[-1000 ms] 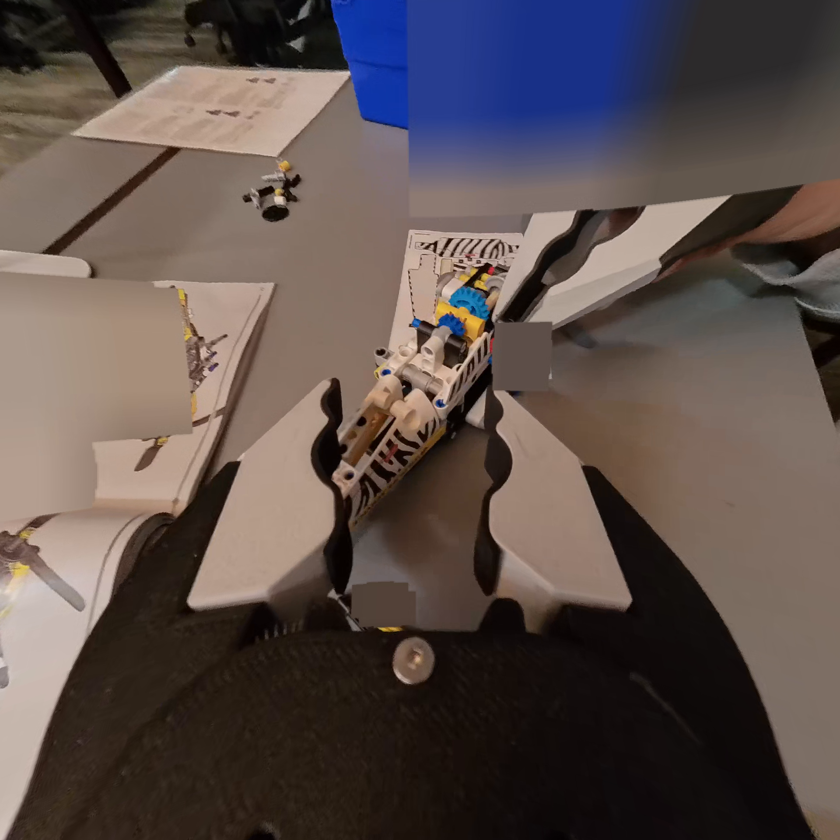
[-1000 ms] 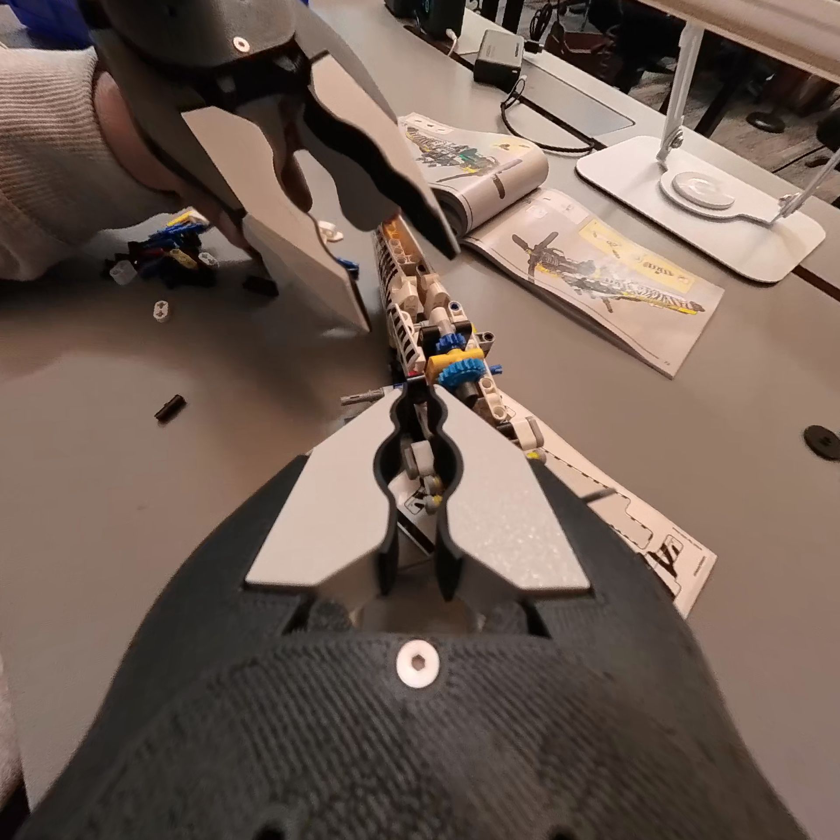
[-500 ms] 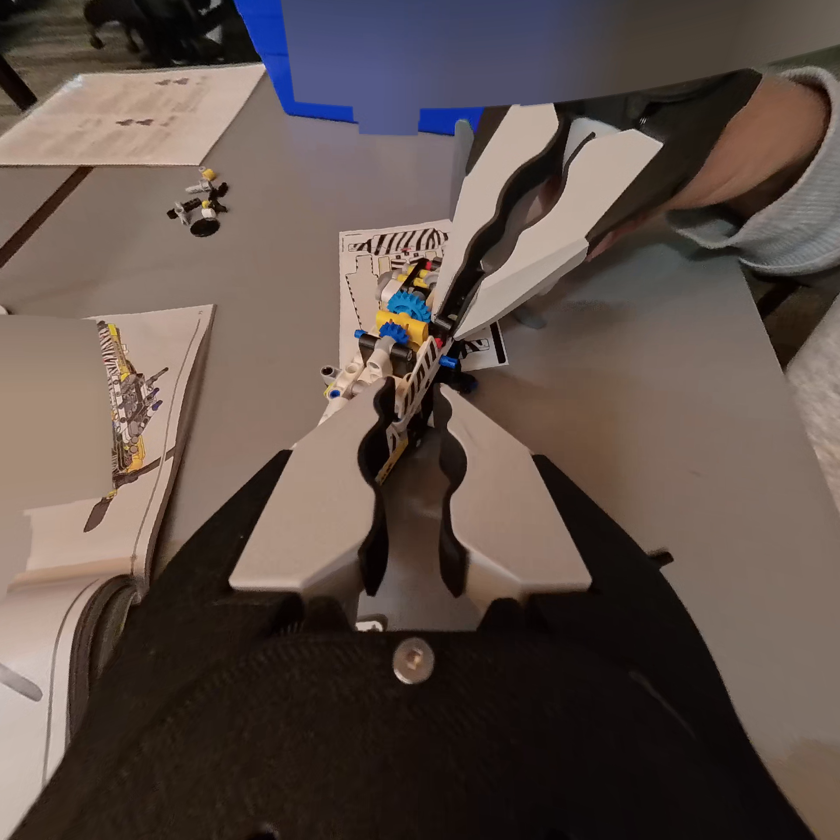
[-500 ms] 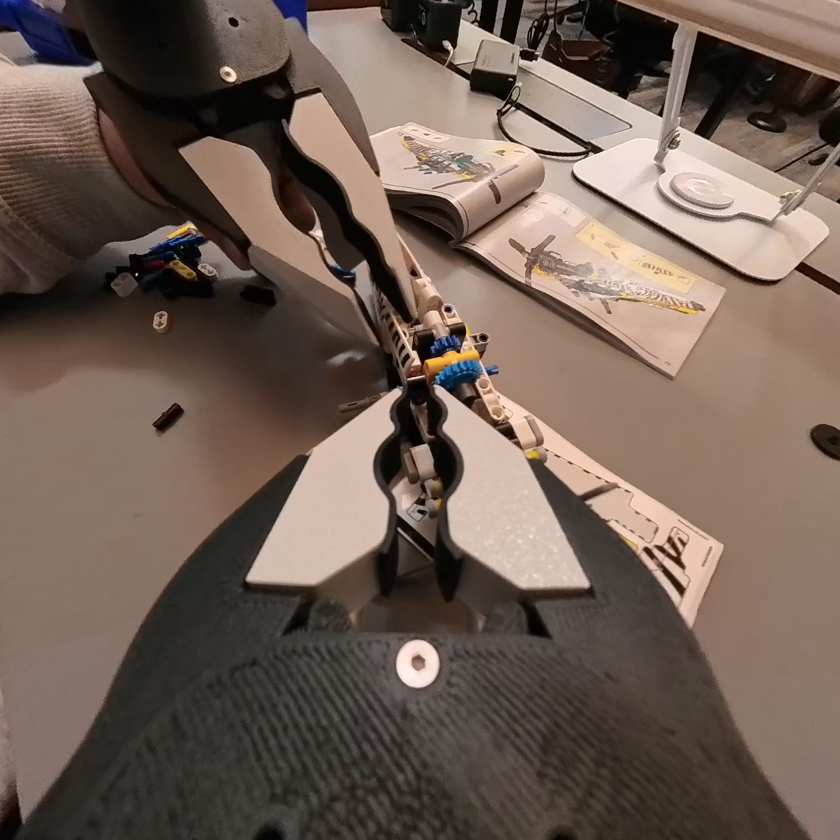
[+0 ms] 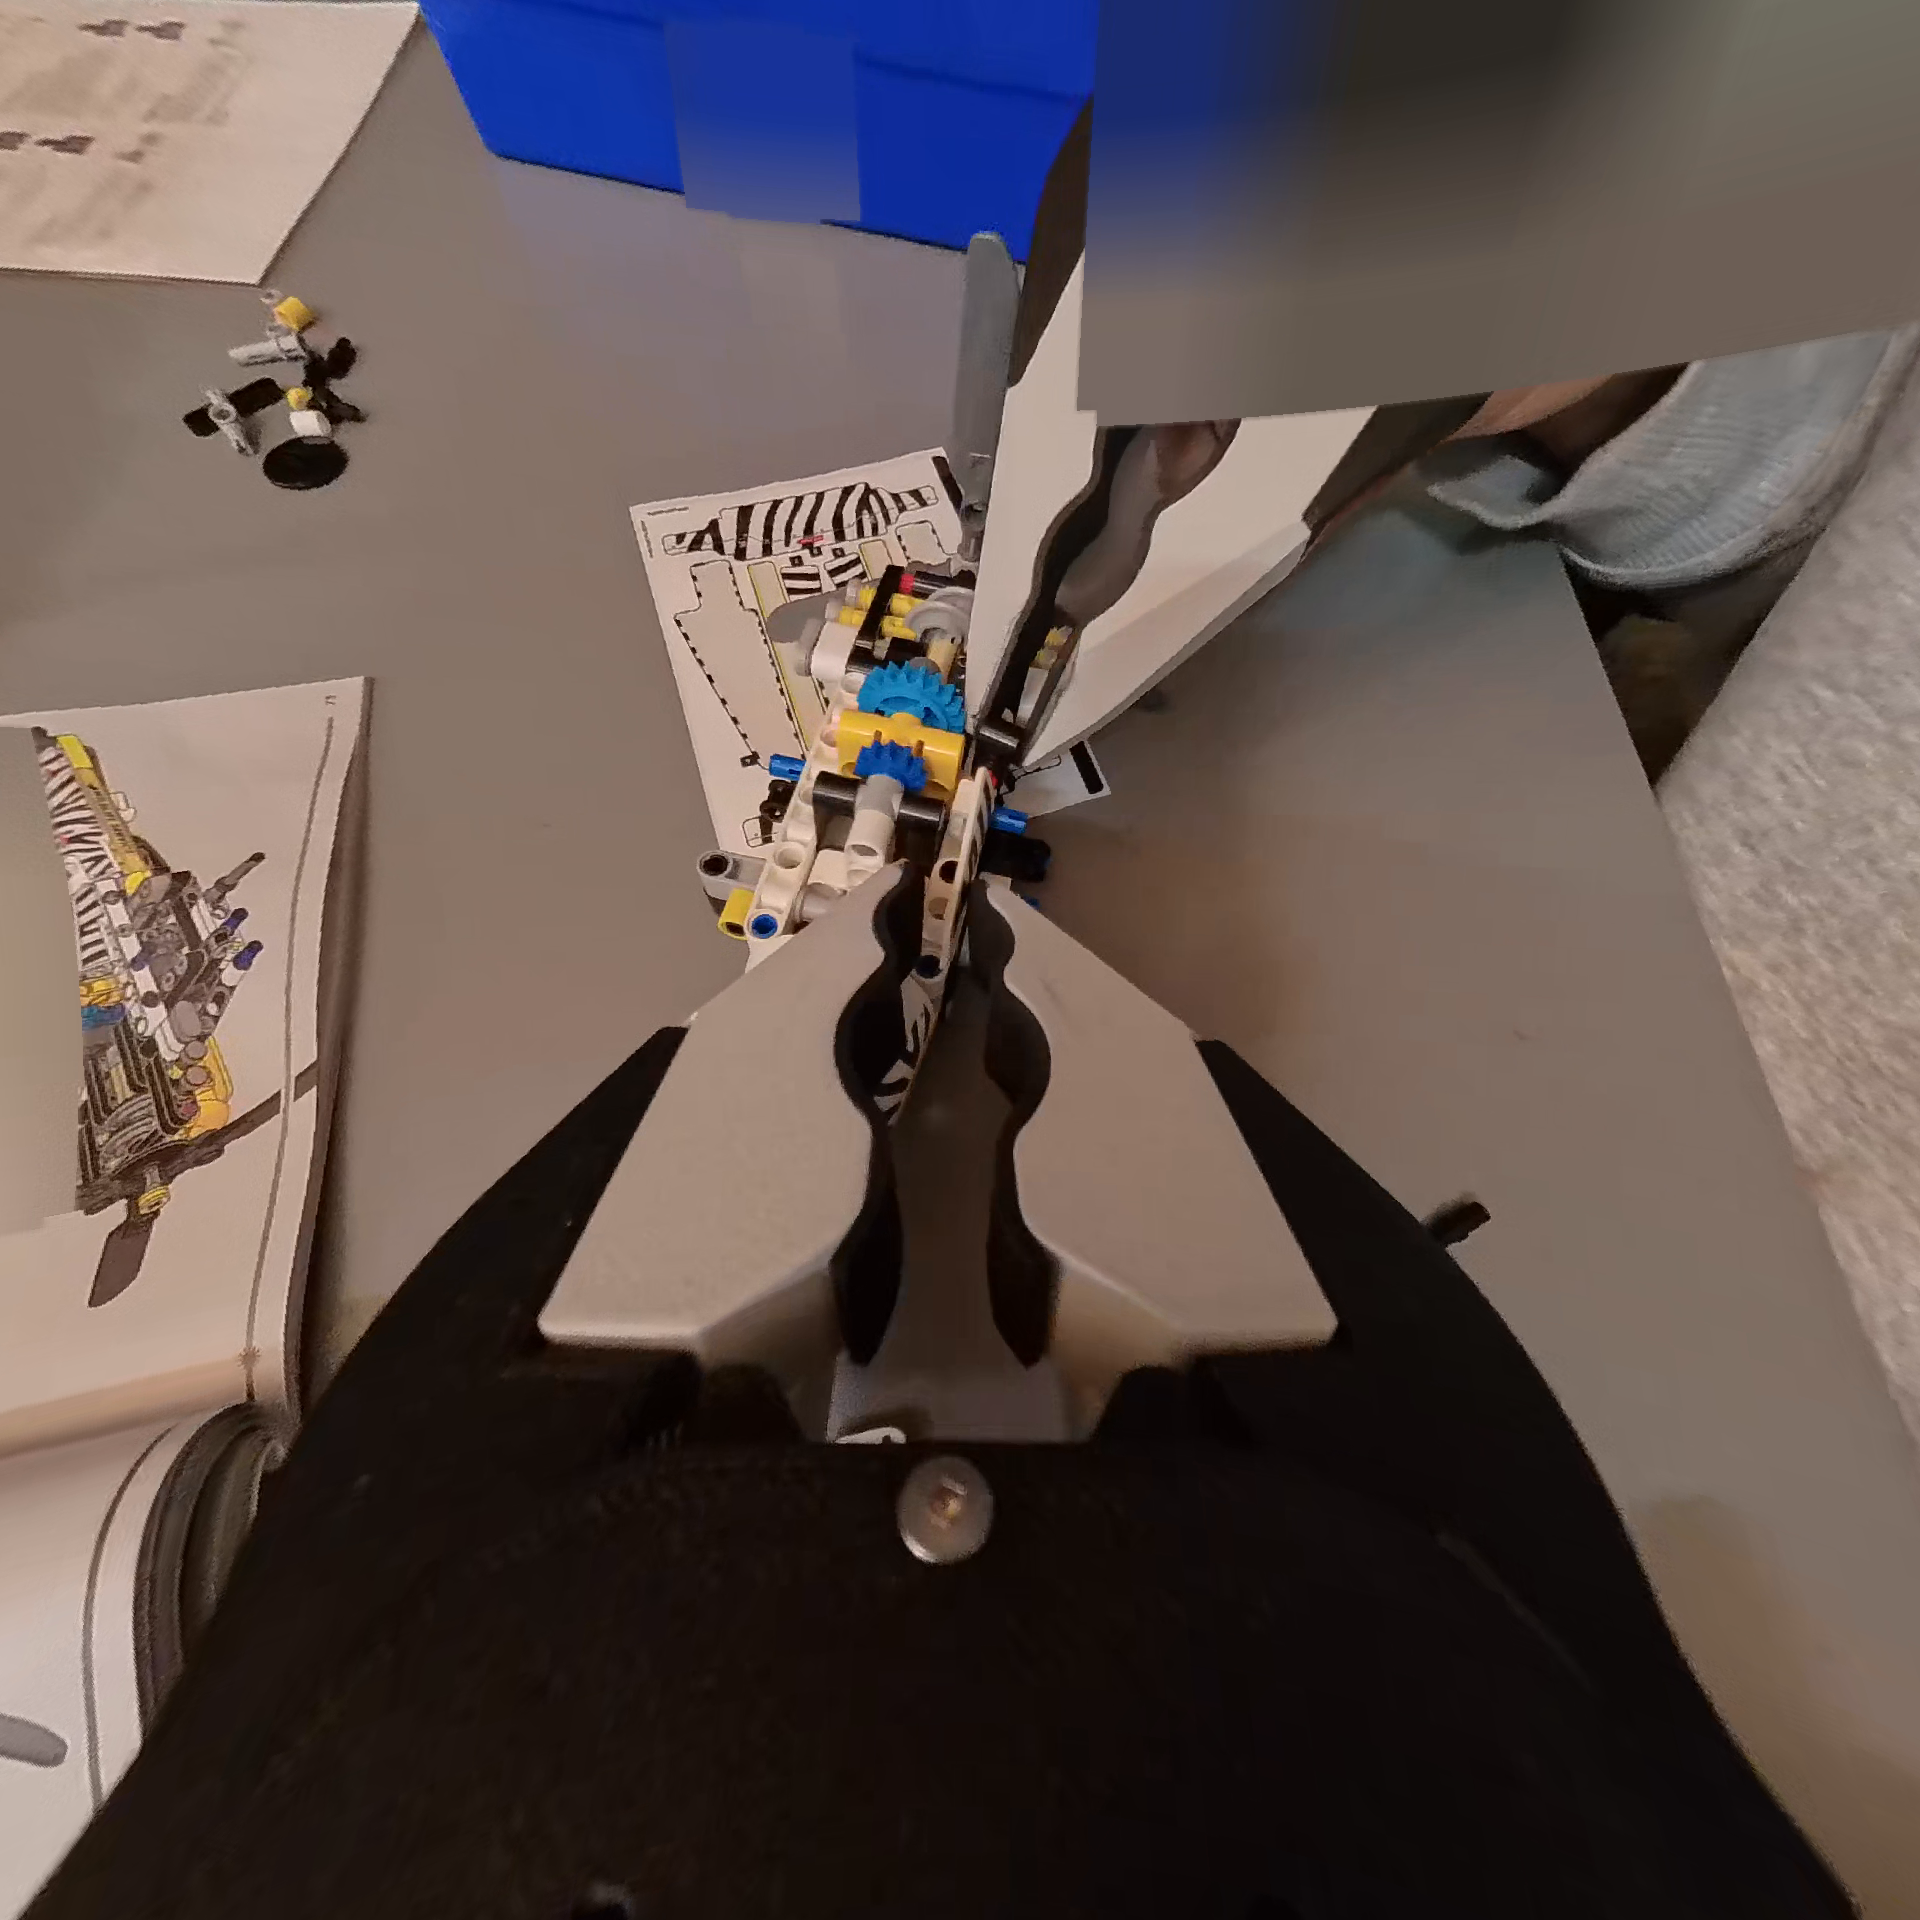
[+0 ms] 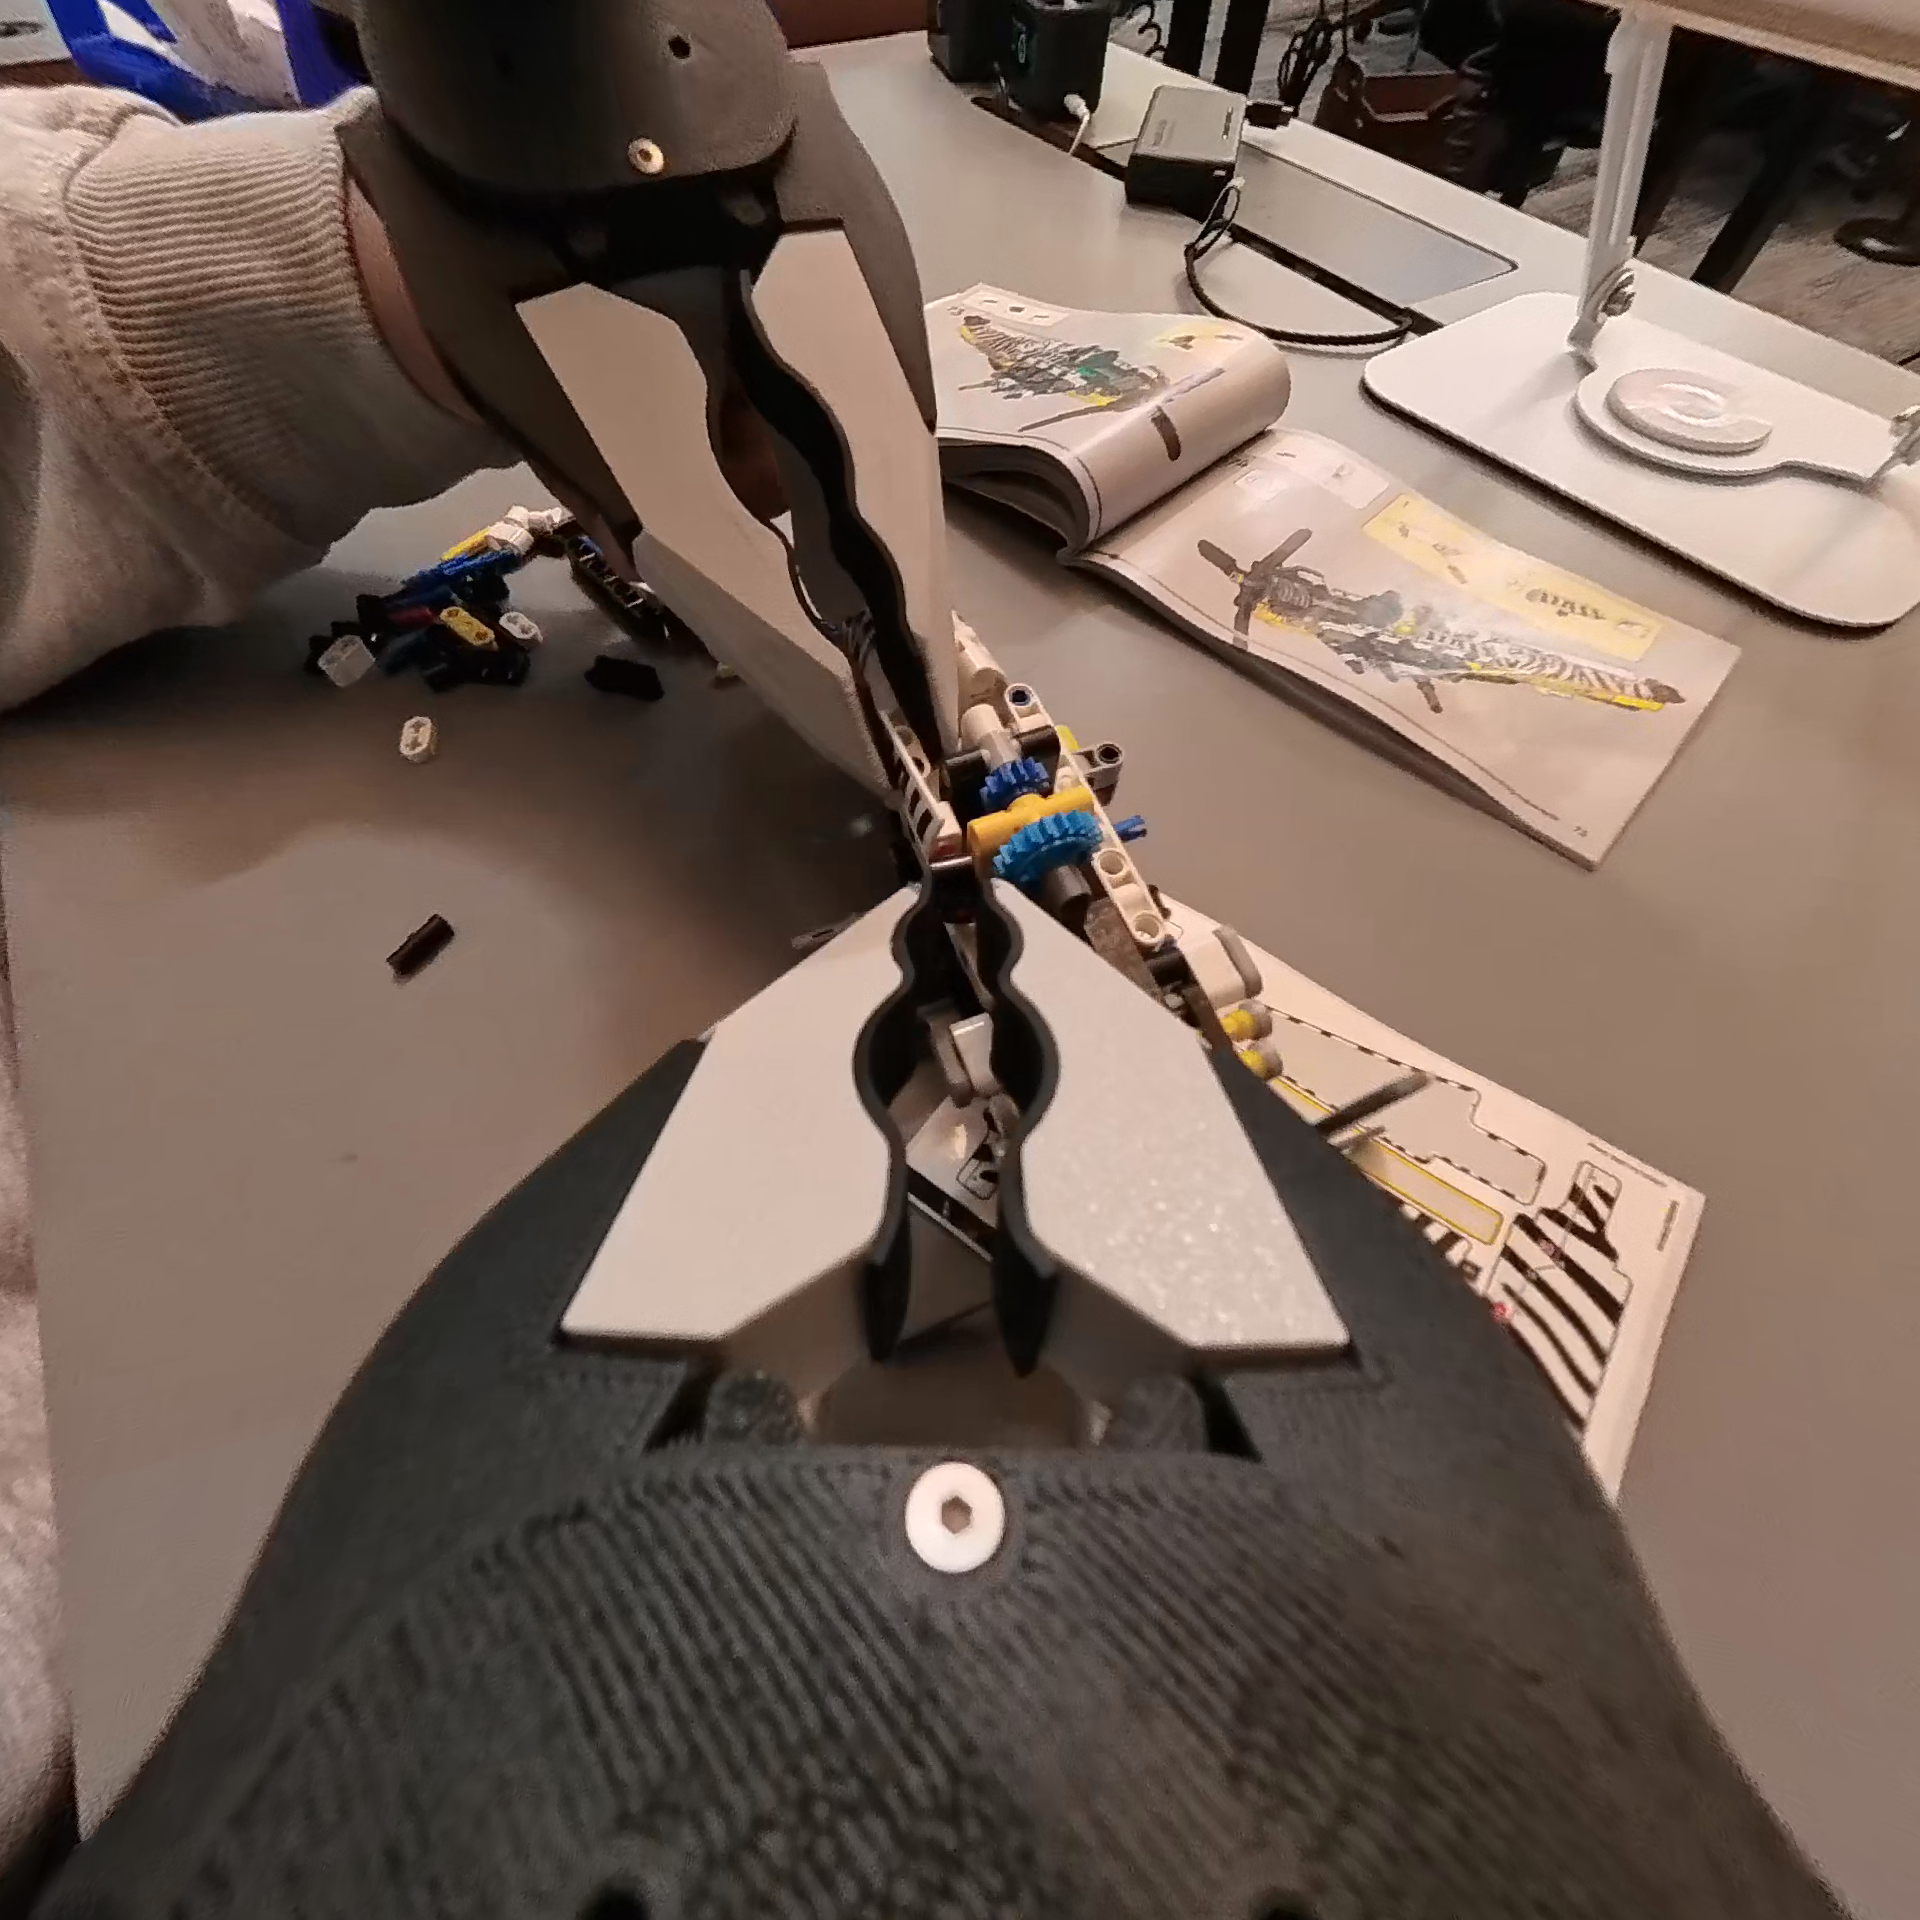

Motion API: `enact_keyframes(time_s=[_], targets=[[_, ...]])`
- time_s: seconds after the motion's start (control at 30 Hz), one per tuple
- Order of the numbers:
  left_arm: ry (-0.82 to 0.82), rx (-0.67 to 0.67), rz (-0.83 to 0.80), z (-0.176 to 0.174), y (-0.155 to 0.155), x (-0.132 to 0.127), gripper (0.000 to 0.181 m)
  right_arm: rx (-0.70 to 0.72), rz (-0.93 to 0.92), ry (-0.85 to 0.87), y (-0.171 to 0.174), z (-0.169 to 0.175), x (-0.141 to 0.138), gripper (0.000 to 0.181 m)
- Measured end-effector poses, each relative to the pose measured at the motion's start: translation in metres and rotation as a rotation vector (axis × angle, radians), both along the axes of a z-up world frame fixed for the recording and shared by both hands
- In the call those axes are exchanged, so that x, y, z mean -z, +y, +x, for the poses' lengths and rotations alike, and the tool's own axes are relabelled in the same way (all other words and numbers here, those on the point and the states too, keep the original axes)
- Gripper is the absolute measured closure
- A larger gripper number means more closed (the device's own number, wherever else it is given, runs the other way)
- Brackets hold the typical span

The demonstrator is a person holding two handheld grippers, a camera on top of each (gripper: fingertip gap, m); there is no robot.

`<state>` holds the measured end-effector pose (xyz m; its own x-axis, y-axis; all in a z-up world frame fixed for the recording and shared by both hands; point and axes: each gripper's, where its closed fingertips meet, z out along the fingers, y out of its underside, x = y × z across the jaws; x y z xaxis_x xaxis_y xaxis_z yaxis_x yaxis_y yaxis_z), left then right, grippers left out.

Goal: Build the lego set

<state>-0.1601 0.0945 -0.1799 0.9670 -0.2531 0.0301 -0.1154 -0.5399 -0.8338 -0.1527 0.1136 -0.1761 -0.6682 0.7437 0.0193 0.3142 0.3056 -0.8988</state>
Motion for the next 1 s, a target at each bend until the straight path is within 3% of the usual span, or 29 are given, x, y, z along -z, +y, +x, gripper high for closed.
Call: enact_keyframes(time_s=[1.0], targets=[[-0.008, -0.003, 0.021, 0.0007, 0.0003, -0.0006, 0.175, 0.062, 0.075, -0.053, 0.0023, -0.0012, 0.0071, 0.177]])
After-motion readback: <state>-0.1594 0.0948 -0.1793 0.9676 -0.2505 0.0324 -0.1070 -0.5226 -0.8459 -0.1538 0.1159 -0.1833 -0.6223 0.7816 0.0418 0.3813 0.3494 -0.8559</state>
